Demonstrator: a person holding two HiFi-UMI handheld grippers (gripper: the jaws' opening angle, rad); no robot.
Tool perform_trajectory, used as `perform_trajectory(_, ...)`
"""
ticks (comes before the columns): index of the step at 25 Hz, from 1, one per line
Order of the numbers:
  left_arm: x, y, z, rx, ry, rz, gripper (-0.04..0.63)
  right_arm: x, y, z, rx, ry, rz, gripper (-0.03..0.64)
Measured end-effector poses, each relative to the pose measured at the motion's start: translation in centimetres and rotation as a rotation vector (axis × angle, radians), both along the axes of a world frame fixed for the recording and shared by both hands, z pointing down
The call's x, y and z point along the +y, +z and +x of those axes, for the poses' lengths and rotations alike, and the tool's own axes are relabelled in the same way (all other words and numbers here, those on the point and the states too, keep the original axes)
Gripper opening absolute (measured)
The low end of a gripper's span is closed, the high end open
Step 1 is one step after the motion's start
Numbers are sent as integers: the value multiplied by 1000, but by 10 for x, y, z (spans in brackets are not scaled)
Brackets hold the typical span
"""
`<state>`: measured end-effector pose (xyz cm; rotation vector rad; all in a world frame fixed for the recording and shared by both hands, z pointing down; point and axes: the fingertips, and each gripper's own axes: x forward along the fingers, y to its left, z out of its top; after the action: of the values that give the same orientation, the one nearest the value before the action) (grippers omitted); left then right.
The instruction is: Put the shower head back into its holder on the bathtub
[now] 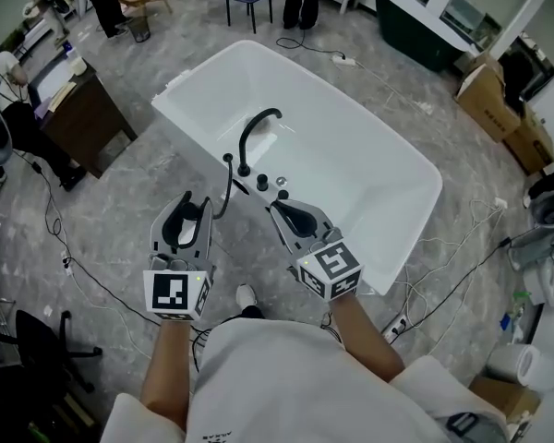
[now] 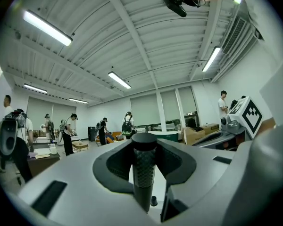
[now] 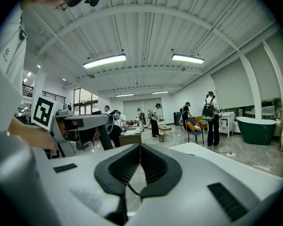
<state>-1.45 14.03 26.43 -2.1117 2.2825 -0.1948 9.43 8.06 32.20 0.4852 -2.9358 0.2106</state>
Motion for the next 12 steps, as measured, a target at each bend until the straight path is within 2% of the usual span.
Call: perform_trajectory(12,-27,-24,-52,5,83,49,133,-16,-19,-69,-23,26,42,20)
